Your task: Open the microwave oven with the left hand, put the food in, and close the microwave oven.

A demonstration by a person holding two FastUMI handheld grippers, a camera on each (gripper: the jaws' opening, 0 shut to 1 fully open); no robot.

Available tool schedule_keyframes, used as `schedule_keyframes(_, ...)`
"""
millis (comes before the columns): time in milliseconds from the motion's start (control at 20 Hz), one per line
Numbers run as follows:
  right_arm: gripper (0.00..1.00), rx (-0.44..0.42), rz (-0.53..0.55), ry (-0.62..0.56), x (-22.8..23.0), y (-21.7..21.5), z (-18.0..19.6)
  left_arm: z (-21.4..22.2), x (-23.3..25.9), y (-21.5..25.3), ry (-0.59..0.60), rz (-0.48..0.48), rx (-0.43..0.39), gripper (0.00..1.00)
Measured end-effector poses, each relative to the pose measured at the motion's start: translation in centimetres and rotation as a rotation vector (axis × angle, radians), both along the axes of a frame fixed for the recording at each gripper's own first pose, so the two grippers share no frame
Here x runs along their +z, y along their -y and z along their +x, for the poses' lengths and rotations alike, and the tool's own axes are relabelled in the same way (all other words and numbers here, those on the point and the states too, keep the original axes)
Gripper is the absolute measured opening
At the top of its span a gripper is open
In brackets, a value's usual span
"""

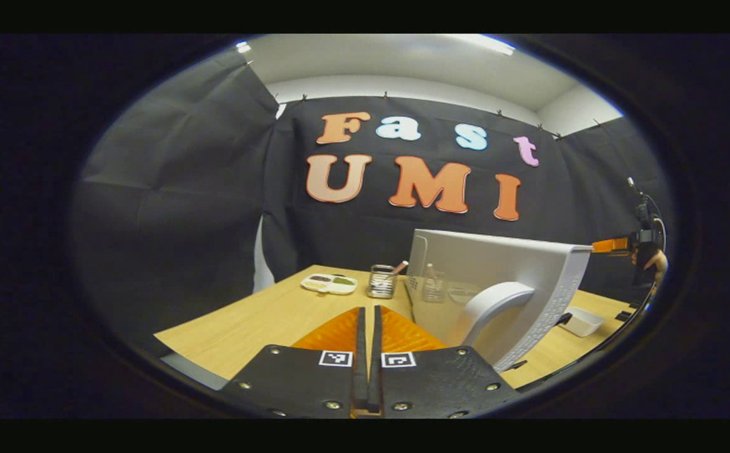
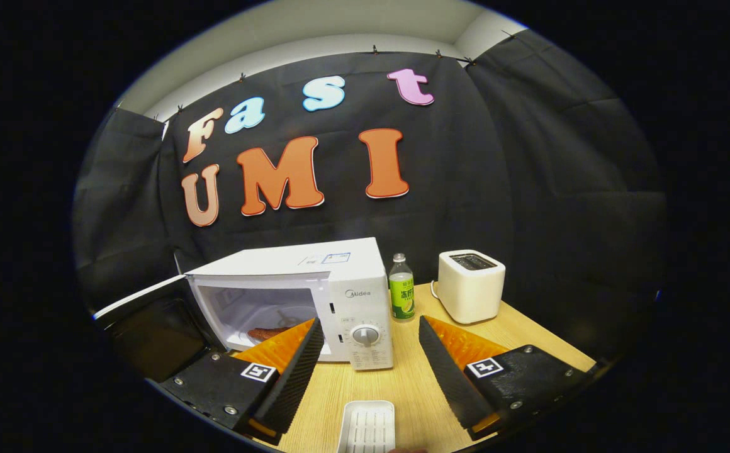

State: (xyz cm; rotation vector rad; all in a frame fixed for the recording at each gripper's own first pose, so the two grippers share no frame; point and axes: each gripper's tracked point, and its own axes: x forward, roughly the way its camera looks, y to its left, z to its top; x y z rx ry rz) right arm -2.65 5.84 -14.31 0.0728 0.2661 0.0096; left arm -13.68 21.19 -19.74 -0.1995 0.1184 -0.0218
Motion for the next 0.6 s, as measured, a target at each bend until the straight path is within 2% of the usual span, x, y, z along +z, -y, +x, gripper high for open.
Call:
schedule_keyframes(200,0.94,-0.056,-0.031,0.010,0.5,3.0,-0.5,0.0,0.0,2.2,-0.019,0.056,-0.053,0.00)
schedule_keyframes(600,0.95,-0.099,-0.020,0.034,2.5,6.6,-1.7,0.6,0.4,10.2,-0.024,0.026,-0.238,0.01)
